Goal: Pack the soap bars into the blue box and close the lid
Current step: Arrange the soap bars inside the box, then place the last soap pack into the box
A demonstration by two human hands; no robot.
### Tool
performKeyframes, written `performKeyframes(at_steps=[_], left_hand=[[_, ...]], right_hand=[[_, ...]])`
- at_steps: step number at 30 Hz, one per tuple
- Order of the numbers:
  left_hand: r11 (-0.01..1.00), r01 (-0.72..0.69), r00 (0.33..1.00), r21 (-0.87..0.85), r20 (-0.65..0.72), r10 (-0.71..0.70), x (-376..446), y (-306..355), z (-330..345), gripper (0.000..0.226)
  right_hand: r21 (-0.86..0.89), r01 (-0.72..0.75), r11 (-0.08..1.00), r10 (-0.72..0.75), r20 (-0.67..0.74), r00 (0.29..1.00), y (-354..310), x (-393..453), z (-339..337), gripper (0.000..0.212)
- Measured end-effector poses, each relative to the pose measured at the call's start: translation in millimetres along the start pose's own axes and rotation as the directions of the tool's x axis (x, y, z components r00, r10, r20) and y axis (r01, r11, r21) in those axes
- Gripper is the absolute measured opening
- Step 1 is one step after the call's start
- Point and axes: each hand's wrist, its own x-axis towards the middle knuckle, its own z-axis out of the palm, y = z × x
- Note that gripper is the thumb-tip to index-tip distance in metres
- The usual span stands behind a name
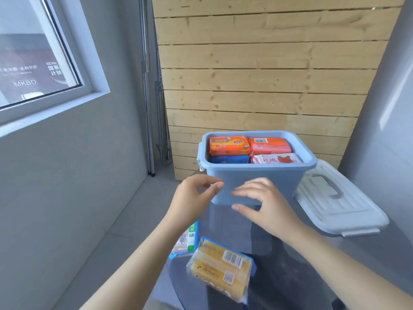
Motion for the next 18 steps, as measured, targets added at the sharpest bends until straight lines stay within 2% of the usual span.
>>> performKeyframes(at_steps=[7,9,12,15,18], left_hand=[[0.995,0.073,0.992,0.067,0.1,-0.079,-47.6,-36.9,13.1,0.008],[0.976,0.089,0.994,0.196,0.051,-0.101,-54.9,-50.1,17.7,0.011],[0.882,0.18,0.983,0.435,-0.062,-0.17,-60.1,-67.7,20.4,0.023],[0.882,0.242,0.964,0.404,0.005,-0.267,-62.1,-79.1,18.8,0.031],[0.927,0.234,0.966,0.294,0.043,-0.257,-60.6,-79.1,18.4,0.034]], right_hand=[[0.014,-0.091,0.996,0.086,0.21,0.974,-4.3,-50.7,34.5,0.042],[-0.01,-0.104,0.995,0.102,0.295,0.95,-4.5,-59.1,44.4,0.049],[-0.046,-0.155,0.987,0.16,0.417,0.895,-7.5,-68.3,58.4,0.065],[-0.113,-0.153,0.982,0.189,0.455,0.87,-11.3,-72.7,67.7,0.085],[-0.155,-0.123,0.98,0.176,0.402,0.899,-14.0,-71.6,70.6,0.08]])
